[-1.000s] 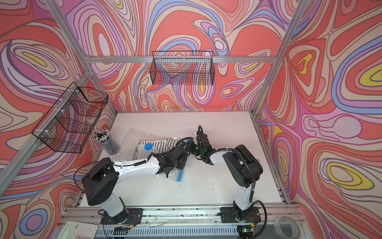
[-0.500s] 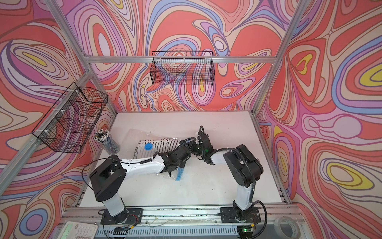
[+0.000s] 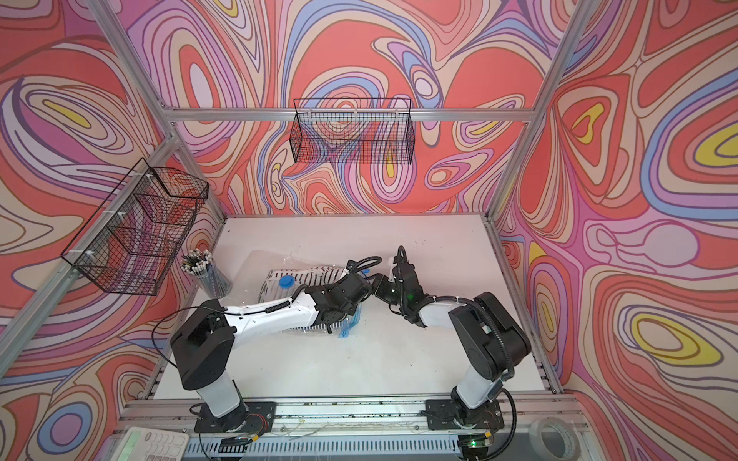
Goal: Take the tank top out of the vacuum bag
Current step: Open the vacuum bag at the center of the board.
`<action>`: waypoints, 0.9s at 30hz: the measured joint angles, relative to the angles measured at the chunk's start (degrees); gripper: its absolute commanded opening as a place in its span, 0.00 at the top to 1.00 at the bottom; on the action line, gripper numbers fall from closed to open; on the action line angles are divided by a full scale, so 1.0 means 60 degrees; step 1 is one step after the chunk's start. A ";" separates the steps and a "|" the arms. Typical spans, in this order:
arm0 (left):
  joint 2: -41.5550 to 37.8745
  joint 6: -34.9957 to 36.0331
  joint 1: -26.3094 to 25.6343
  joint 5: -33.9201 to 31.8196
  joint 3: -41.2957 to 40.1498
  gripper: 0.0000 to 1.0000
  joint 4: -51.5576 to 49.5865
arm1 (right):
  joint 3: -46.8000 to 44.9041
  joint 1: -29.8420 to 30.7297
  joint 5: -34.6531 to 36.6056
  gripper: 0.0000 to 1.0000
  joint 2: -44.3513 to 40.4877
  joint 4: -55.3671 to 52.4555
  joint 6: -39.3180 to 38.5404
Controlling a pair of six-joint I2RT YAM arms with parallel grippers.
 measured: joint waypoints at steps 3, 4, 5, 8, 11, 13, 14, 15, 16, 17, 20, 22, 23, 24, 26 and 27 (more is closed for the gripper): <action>-0.0248 0.0011 0.0000 -0.0036 0.0007 1.00 -0.0084 | -0.0222 0.0036 0.0073 0.48 0.0004 -0.0076 -0.0015; -0.0324 0.0029 0.0007 -0.0036 0.0007 1.00 -0.0087 | -0.0244 0.0055 0.0080 0.48 0.0011 -0.0102 -0.0018; -0.0408 0.0047 0.0011 -0.0036 0.0018 1.00 -0.0106 | -0.0248 0.0109 0.0102 0.48 0.0036 -0.0102 -0.0036; -0.0535 0.0153 0.0007 -0.0036 0.0124 1.00 -0.0124 | -0.0197 0.0361 0.0189 0.49 0.0124 -0.0157 -0.0160; -0.0554 0.0233 0.0011 -0.0036 0.0171 1.00 -0.0120 | -0.0055 0.0561 0.0222 0.52 0.0324 -0.0229 -0.0277; -0.0557 0.0295 0.0018 -0.0033 0.0171 1.00 -0.0120 | 0.0073 0.0612 0.0233 0.54 0.0532 -0.0251 -0.0357; -0.0561 0.0328 0.0018 -0.0033 0.0175 1.00 -0.0120 | 0.0160 0.0627 0.0237 0.55 0.0656 -0.0280 -0.0404; -0.0561 0.0350 0.0025 -0.0033 0.0178 1.00 -0.0120 | 0.0233 0.0645 0.0244 0.57 0.0765 -0.0284 -0.0437; -0.0561 0.0375 0.0036 -0.0033 0.0182 1.00 -0.0120 | 0.0346 0.0659 0.0259 0.60 0.0892 -0.0317 -0.0470; -0.0565 0.0393 0.0062 -0.0033 0.0197 1.00 -0.0124 | 0.0470 0.0674 0.0288 0.64 0.1049 -0.0346 -0.0517; -0.0634 0.0401 0.0080 -0.0044 0.0229 1.00 -0.0135 | 0.0747 0.0692 0.0459 0.73 0.1402 -0.0437 -0.0641; -0.0758 0.0401 0.0131 -0.0091 0.0229 1.00 -0.0160 | 0.0947 0.0696 0.0612 0.84 0.1570 -0.0648 -0.0754; -0.0849 0.0401 0.0146 -0.0109 0.0229 1.00 -0.0182 | 0.1096 0.0699 0.0699 0.88 0.1639 -0.0801 -0.0834; -0.0943 0.0401 0.0175 -0.0113 0.0229 1.00 -0.0197 | 0.1249 0.0703 0.0787 0.90 0.1698 -0.0929 -0.0882; -0.1177 0.0401 0.0244 -0.0138 0.0229 1.00 -0.0204 | 0.1672 0.0718 0.1005 0.96 0.1821 -0.1220 -0.1089; -0.1286 0.0401 0.0266 -0.0153 0.0229 1.00 -0.0204 | 0.1887 0.0718 0.1104 0.97 0.1880 -0.1355 -0.1169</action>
